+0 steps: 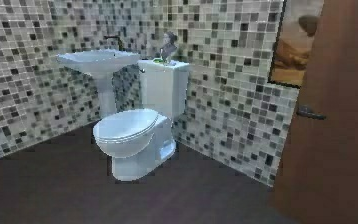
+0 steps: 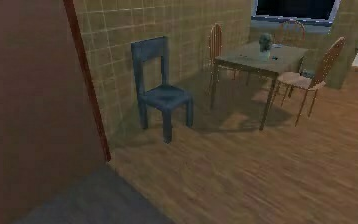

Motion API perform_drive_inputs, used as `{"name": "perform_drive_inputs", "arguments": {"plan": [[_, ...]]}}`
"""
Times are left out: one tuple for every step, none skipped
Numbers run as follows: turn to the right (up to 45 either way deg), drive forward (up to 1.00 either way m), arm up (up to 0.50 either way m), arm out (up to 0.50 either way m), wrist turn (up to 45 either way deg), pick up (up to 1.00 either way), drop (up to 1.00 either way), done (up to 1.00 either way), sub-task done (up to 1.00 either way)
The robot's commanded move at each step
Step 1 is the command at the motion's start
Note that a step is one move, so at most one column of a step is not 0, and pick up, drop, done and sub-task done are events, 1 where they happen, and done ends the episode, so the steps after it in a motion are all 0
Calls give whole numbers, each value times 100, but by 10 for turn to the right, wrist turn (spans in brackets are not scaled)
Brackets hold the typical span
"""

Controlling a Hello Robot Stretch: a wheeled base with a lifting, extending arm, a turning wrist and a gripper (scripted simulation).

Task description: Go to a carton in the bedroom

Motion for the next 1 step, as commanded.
{"name": "perform_drive_inputs", "arguments": {"plan": [[390,0,0,0,0,0,0,0,0]]}}
